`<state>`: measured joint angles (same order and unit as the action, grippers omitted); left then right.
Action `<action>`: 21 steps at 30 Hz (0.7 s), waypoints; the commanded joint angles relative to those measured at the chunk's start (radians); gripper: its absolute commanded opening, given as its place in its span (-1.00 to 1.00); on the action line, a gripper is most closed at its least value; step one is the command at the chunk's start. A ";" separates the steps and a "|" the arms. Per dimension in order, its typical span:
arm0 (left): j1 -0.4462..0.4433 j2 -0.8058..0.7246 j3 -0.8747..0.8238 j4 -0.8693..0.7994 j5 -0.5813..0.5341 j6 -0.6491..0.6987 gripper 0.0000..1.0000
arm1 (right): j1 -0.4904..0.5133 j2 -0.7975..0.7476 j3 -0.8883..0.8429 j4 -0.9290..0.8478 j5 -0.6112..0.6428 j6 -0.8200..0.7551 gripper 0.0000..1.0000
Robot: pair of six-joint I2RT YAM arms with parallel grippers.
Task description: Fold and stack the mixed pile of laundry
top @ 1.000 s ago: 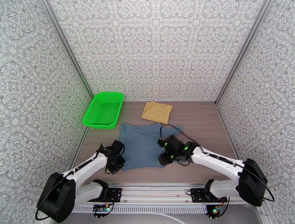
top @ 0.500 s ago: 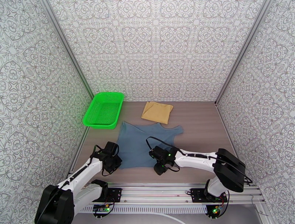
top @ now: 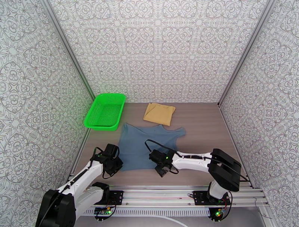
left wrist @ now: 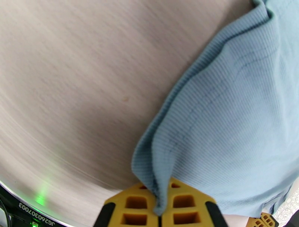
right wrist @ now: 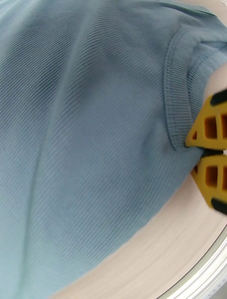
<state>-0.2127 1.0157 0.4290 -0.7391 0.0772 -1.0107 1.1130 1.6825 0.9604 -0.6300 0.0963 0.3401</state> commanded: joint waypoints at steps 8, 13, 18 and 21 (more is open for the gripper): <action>0.061 -0.066 0.059 -0.108 -0.001 0.070 -1.00 | 0.029 -0.057 0.011 -0.123 0.031 0.008 -1.00; 0.080 -0.019 0.102 -0.089 0.029 0.096 -1.00 | 0.029 -0.023 0.062 -0.141 0.050 -0.014 -1.00; 0.099 0.039 0.154 -0.083 0.042 0.131 -1.00 | 0.028 0.014 0.113 -0.175 0.086 -0.047 -1.00; 0.114 0.071 0.185 -0.079 0.045 0.148 -1.00 | 0.018 0.031 0.136 -0.186 0.091 -0.066 -1.00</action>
<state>-0.1188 1.0660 0.5701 -0.8108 0.1123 -0.9047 1.1351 1.6882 1.0603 -0.7681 0.1524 0.3054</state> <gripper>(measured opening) 0.045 0.049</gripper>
